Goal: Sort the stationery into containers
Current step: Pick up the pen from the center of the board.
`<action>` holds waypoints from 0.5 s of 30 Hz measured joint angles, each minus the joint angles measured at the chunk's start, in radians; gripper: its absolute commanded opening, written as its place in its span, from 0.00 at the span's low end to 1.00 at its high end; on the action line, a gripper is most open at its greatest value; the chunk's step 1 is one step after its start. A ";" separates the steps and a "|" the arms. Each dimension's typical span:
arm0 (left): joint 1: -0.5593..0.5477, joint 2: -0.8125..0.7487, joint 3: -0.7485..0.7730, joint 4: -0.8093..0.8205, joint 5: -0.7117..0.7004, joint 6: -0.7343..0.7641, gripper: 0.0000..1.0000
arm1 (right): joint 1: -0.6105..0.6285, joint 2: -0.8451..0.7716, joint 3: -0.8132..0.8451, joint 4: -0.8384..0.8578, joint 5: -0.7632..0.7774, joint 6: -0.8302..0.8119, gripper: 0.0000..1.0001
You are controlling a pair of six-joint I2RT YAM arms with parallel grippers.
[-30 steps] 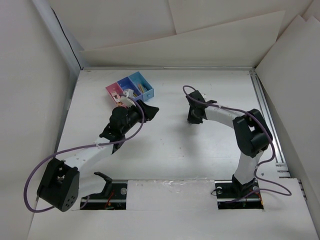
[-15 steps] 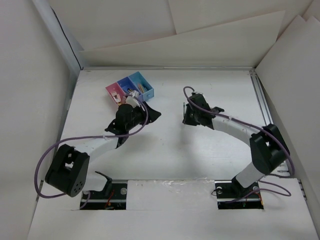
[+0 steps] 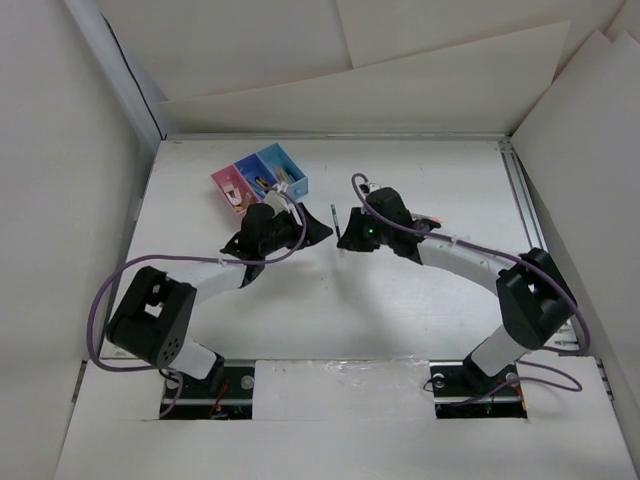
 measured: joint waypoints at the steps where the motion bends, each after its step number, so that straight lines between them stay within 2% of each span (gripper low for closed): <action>1: 0.000 0.009 0.003 0.002 0.001 -0.001 0.51 | 0.010 0.004 0.000 0.010 -0.014 0.000 0.00; 5: 0.000 0.058 0.011 0.023 0.004 -0.003 0.47 | 0.047 0.014 0.000 0.058 -0.071 0.000 0.00; 8: 0.000 0.089 0.012 0.036 0.005 -0.005 0.40 | 0.064 0.029 0.000 0.091 -0.106 -0.001 0.00; 9: 0.000 0.097 0.012 0.038 0.003 -0.005 0.36 | 0.068 0.037 0.000 0.097 -0.118 -0.001 0.00; 10: 0.000 0.102 0.012 0.038 0.000 -0.006 0.25 | 0.070 0.045 0.000 0.100 -0.127 -0.001 0.00; 11: 0.000 0.108 0.012 0.038 0.000 -0.009 0.19 | 0.071 0.053 0.000 0.103 -0.133 -0.001 0.00; 14: 0.000 0.116 0.012 0.045 -0.006 -0.013 0.06 | 0.072 0.071 0.000 0.108 -0.144 -0.001 0.00; 15: -0.002 0.116 0.015 0.048 -0.005 -0.018 0.04 | 0.073 0.079 0.000 0.111 -0.144 -0.001 0.00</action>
